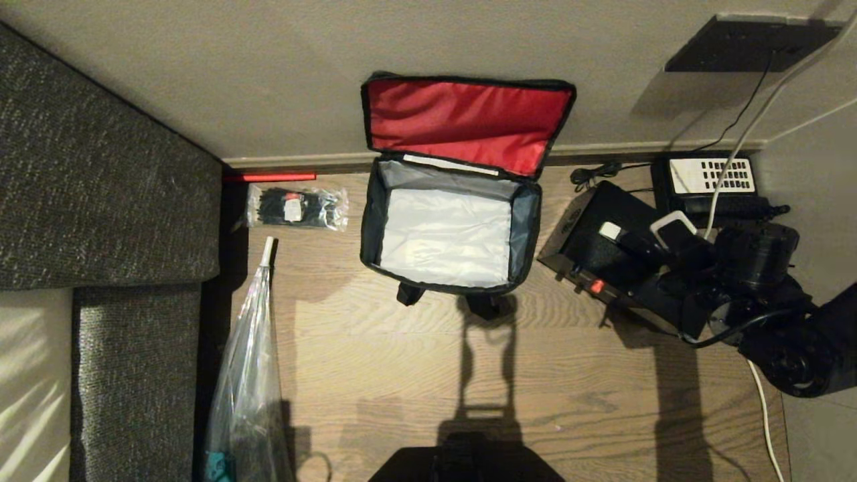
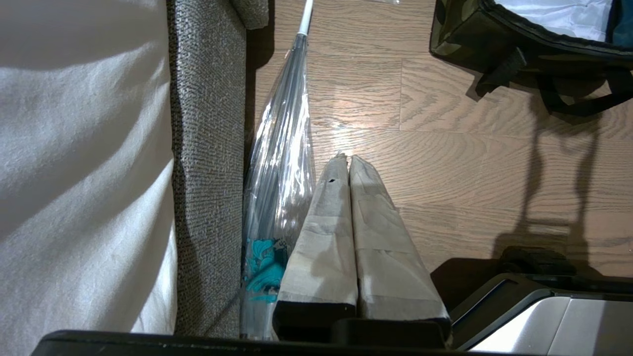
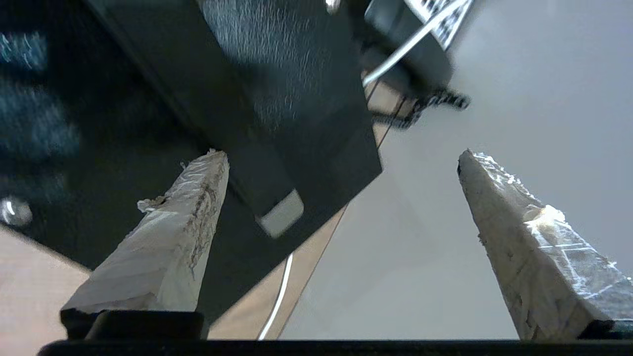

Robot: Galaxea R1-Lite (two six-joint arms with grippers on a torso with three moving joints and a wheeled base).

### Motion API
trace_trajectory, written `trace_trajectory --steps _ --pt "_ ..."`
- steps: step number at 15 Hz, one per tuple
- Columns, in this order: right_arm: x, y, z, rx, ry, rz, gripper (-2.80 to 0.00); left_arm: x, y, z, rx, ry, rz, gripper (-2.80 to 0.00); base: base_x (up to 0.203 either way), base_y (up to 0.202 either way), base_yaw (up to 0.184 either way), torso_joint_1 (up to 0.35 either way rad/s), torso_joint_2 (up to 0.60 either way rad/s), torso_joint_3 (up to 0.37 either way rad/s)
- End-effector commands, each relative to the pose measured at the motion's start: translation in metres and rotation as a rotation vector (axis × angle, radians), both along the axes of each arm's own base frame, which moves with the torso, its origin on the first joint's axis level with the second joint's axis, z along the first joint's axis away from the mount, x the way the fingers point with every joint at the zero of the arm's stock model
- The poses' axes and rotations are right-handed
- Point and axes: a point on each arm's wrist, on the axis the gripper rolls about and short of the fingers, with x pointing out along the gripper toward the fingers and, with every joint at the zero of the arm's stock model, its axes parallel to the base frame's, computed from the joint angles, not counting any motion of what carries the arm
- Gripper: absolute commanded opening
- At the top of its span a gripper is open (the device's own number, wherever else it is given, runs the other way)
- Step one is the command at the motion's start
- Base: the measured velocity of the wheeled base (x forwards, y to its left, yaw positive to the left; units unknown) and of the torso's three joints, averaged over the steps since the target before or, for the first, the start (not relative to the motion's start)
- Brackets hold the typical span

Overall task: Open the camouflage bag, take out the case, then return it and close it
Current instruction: Grip the handle again

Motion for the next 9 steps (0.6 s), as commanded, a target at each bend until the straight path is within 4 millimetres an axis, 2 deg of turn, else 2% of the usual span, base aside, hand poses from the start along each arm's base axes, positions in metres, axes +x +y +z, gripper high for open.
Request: trace_trajectory --steps 1,5,7,9 --pt "0.0 0.01 -0.006 -0.003 -0.026 0.046 0.0 0.0 0.0 -0.001 -0.001 0.001 0.001 -2.8 0.0 0.0 0.0 0.0 0.0 0.0" --pt "-0.006 0.016 -0.012 -0.059 -0.055 0.085 0.0 0.0 0.0 -0.001 0.0 0.001 0.001 -2.8 0.0 0.0 0.0 0.0 0.0 0.0" --pt "-0.002 0.021 -0.021 -0.07 -0.04 0.092 0.0 0.0 0.0 -0.001 0.0 0.001 0.001 -2.8 0.0 0.0 0.0 0.0 0.0 0.0" --pt "0.001 0.022 -0.021 -0.074 -0.046 0.091 0.0 0.0 0.0 -0.001 -0.001 0.001 0.001 -2.8 0.0 0.0 0.0 0.0 0.0 0.0"
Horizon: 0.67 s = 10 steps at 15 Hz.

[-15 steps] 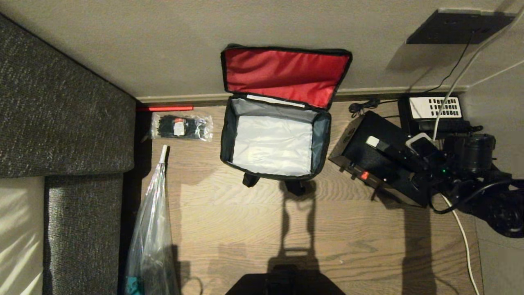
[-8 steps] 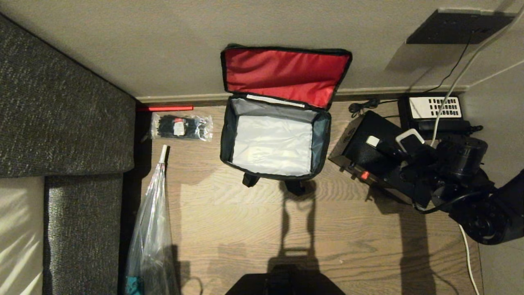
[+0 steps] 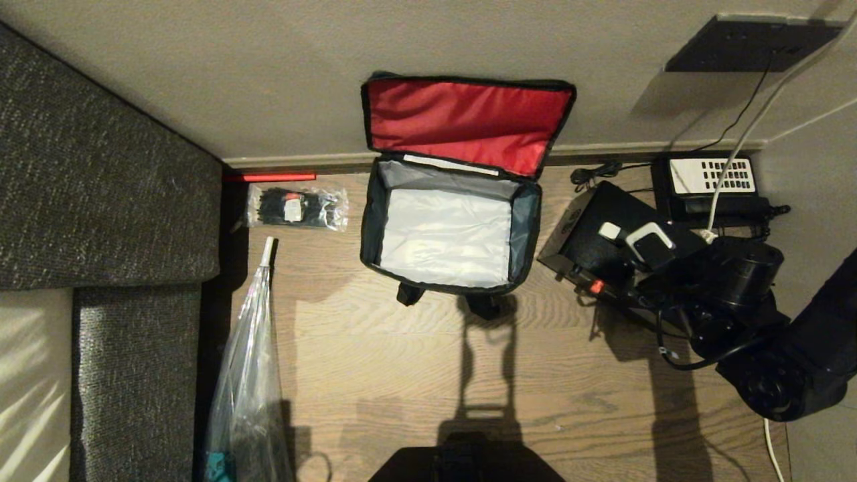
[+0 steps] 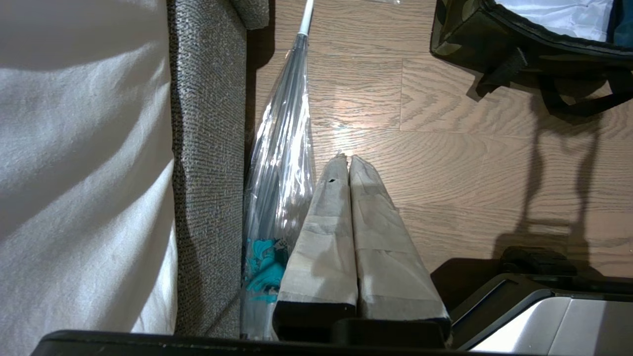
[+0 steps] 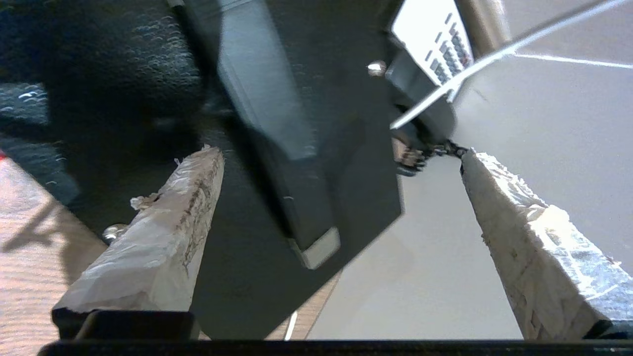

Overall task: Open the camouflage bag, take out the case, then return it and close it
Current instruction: Grip the handle again

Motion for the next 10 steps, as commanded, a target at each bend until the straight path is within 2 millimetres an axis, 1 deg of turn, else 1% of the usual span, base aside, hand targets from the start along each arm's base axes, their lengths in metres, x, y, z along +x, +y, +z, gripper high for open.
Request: trace_trajectory --steps 1,4,7,10 --pt "0.001 0.001 -0.004 -0.019 0.014 0.0 0.0 0.0 0.0 -0.001 0.0 0.001 0.001 -2.8 0.0 0.0 0.0 0.0 0.0 0.0" --pt "0.003 0.0 -0.003 -0.029 0.014 -0.003 0.0 0.0 0.0 -0.001 0.0 0.001 0.001 -2.8 0.0 0.0 0.0 0.0 0.0 0.0" --pt "0.007 -0.003 -0.007 -0.032 0.021 -0.016 0.0 0.0 0.0 -0.001 0.0 0.001 0.001 -2.8 0.0 0.0 0.0 0.0 0.0 0.0" --pt "0.017 -0.007 -0.011 -0.031 0.013 -0.035 0.0 0.0 0.0 -0.001 0.0 0.001 0.001 -2.8 0.0 0.0 0.0 0.0 0.0 0.0"
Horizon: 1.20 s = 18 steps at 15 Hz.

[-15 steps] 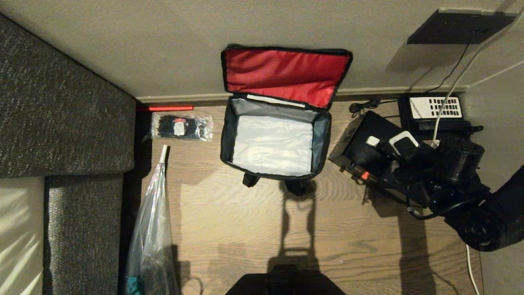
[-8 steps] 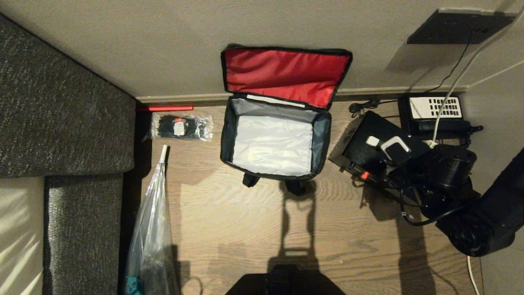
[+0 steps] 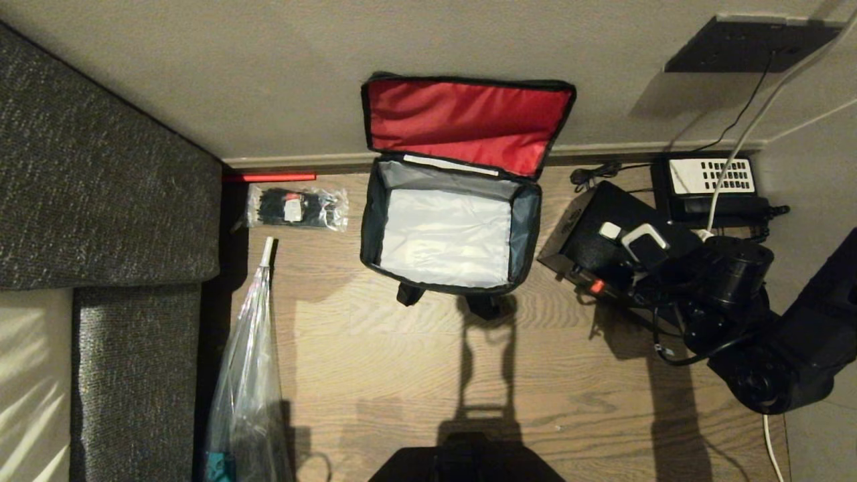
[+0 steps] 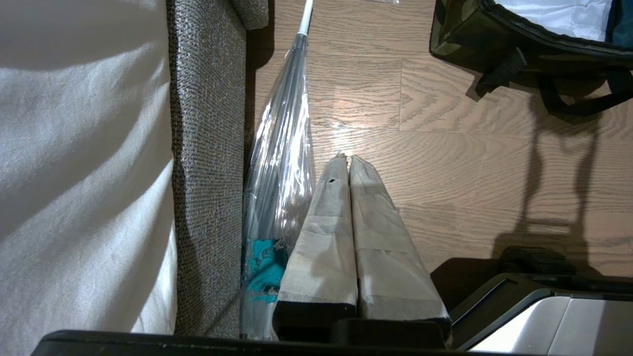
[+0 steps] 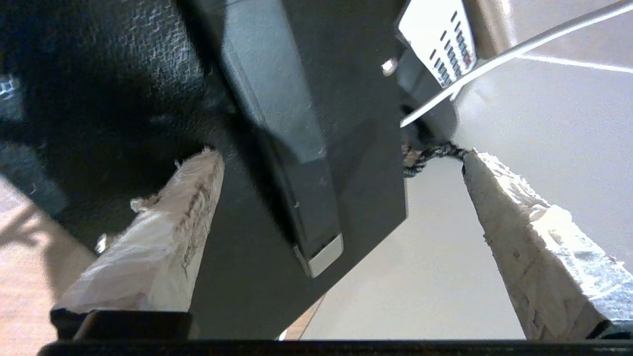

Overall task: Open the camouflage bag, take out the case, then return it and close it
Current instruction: Grip the handle again

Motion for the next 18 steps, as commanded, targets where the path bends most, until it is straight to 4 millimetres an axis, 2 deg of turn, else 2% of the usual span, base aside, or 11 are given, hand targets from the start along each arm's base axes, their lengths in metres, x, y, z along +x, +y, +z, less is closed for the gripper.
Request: trace_trajectory --steps 1,6,11,18 --pt "0.009 -0.003 -0.004 -0.003 -0.005 -0.017 0.0 0.0 0.0 -0.001 0.0 0.001 0.001 -2.8 0.0 0.0 0.0 0.0 0.0 0.0" --pt "0.027 -0.016 0.003 -0.002 -0.059 -0.06 0.0 0.0 0.0 -0.001 0.0 0.001 0.001 -2.8 0.0 0.0 0.0 0.0 0.0 0.0" --pt "0.035 -0.016 0.016 0.002 -0.116 -0.069 0.0 0.0 0.0 -0.001 0.0 0.001 0.001 -2.8 0.0 0.0 0.0 0.0 0.0 0.0" --pt "0.038 -0.016 0.014 -0.001 -0.115 -0.073 0.0 0.0 0.0 -0.001 0.0 0.001 0.001 -2.8 0.0 0.0 0.0 0.0 0.0 0.0"
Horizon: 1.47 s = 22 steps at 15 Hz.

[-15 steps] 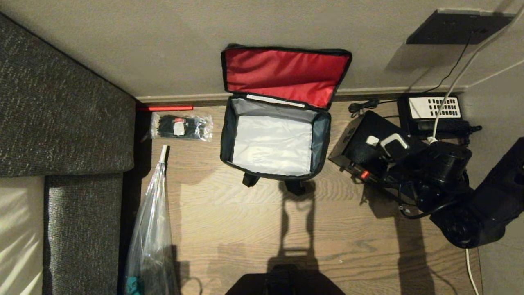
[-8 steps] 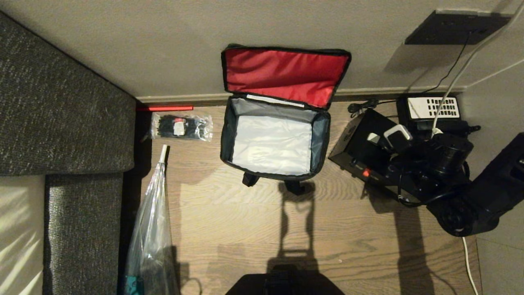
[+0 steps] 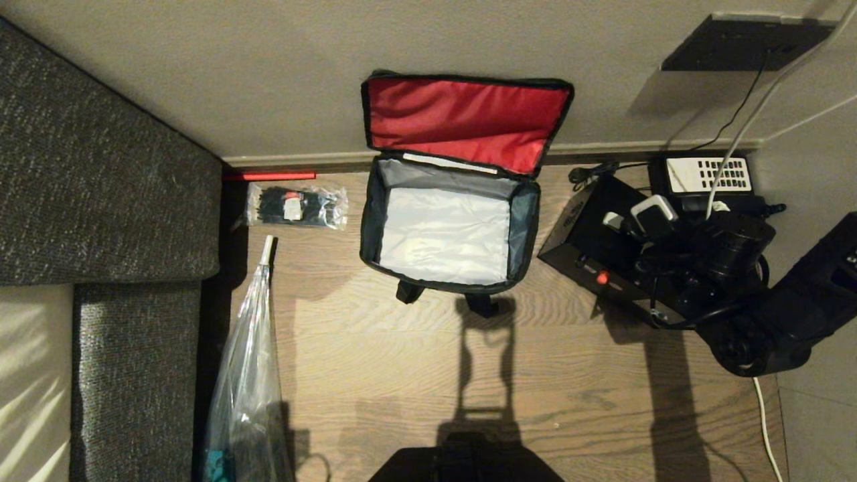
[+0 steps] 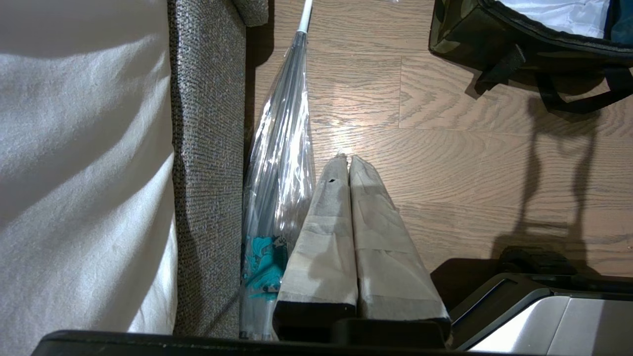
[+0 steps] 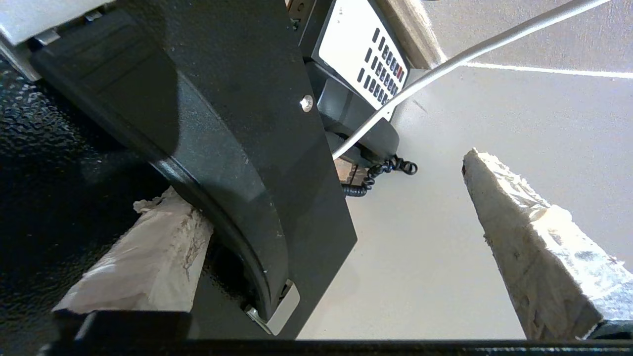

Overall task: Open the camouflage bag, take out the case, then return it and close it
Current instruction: Grip the handle again, then place the black box back

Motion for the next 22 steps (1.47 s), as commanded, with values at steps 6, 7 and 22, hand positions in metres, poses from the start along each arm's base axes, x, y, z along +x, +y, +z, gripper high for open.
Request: trace_trajectory --steps 6,7,22 --pt "0.0022 0.0001 -0.0018 0.001 -0.005 -0.002 -2.8 0.0001 0.0 -0.0009 0.0 0.001 0.001 -2.8 0.0 0.0 0.0 0.0 0.0 0.0" --pt "0.002 0.0 -0.003 0.001 0.0 -0.002 -2.8 0.0001 0.0 -0.0009 -0.002 0.001 0.001 -2.8 0.0 0.0 0.0 0.0 0.0 0.0" --pt "0.0002 0.0004 -0.0046 -0.003 0.01 -0.001 -2.8 0.0001 0.0 -0.0009 0.0 0.001 0.001 -2.8 0.0 0.0 0.0 0.0 0.0 0.0"
